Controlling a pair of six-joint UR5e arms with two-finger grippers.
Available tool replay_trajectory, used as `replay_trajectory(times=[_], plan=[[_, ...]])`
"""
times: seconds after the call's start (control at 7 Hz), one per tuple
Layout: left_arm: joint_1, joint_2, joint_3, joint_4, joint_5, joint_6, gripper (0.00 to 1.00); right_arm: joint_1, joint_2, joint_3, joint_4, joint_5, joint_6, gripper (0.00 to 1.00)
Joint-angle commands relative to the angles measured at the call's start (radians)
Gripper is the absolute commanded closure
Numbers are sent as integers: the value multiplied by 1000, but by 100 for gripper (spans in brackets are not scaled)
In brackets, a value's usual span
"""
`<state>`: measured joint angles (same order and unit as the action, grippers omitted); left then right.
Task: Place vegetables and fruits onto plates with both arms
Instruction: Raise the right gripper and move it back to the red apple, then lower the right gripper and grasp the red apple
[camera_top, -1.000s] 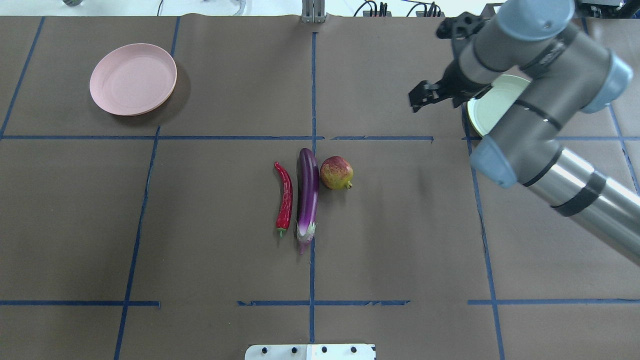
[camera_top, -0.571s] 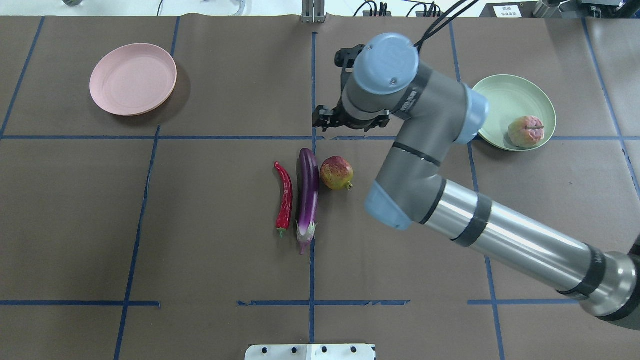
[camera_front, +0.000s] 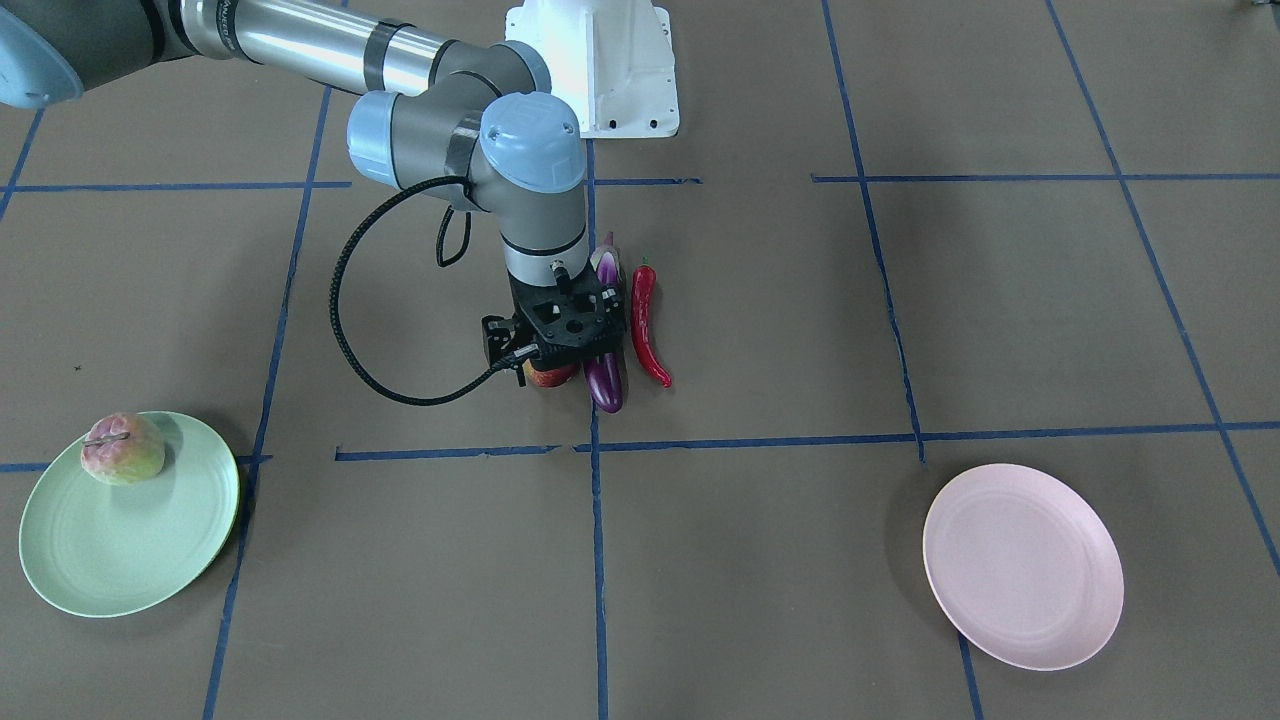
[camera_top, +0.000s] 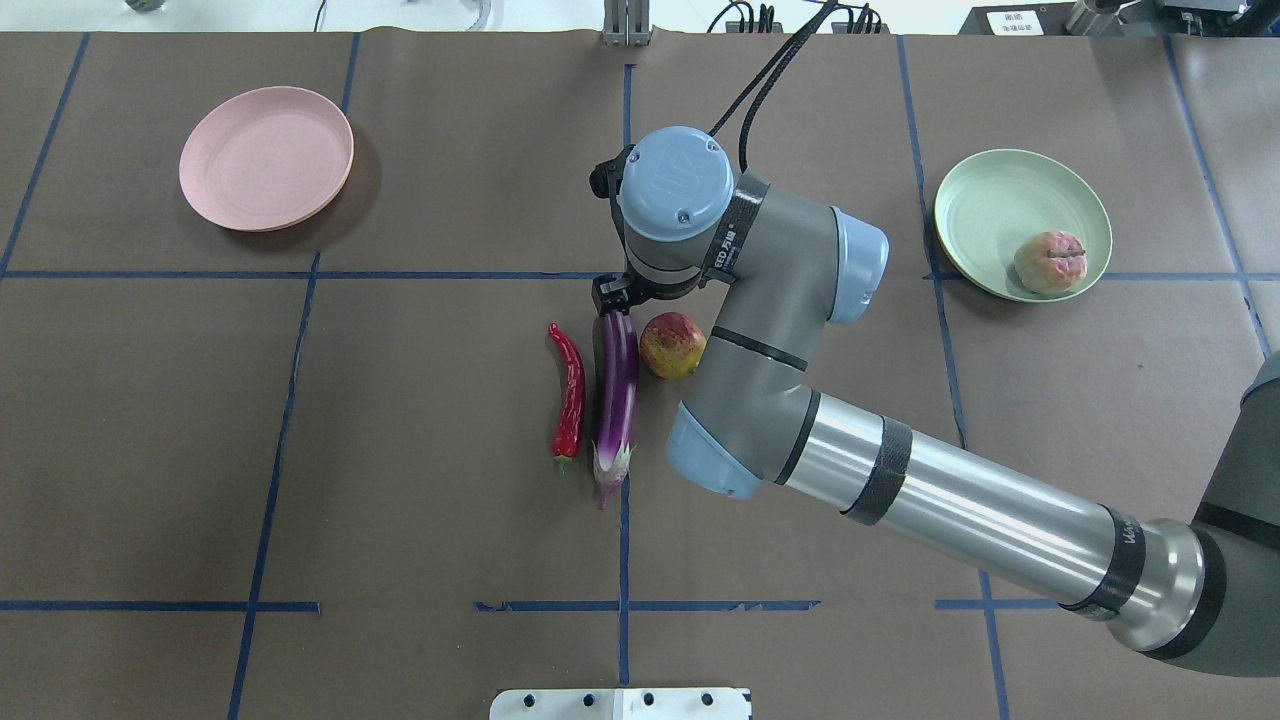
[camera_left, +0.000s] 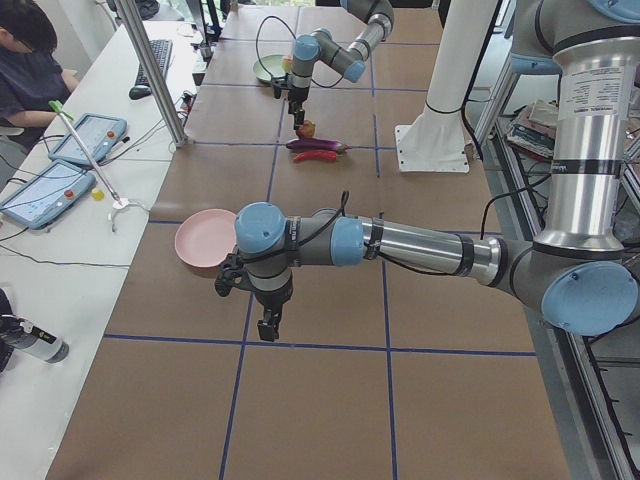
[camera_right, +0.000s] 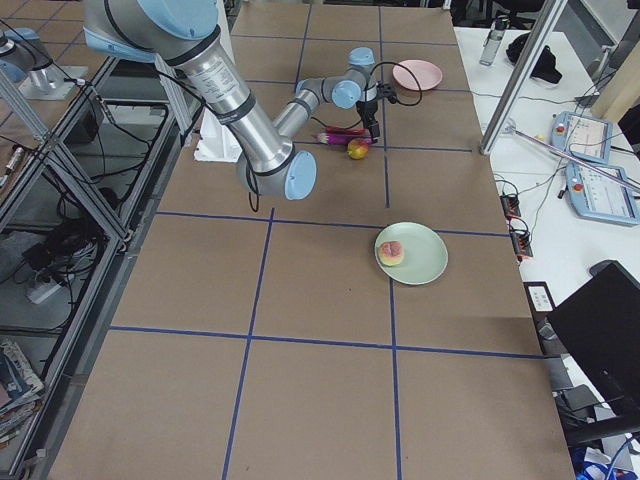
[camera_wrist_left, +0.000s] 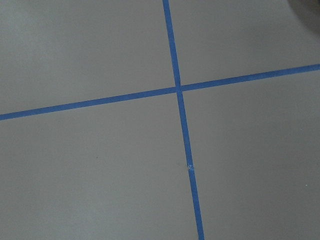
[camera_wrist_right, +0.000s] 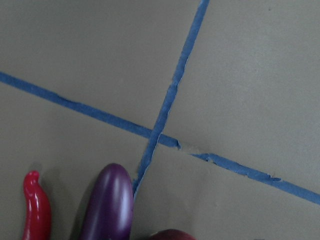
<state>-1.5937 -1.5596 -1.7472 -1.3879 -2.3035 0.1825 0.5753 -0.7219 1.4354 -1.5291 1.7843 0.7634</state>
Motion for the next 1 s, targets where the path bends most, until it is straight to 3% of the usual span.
replay_trajectory(times=[0.0, 0.86], plan=[[1, 4, -2, 0, -1, 0, 0, 0, -20, 19, -19, 37, -85, 3], [1, 4, 0, 0, 1, 0, 0, -44, -33, 7, -11, 29, -72, 3]])
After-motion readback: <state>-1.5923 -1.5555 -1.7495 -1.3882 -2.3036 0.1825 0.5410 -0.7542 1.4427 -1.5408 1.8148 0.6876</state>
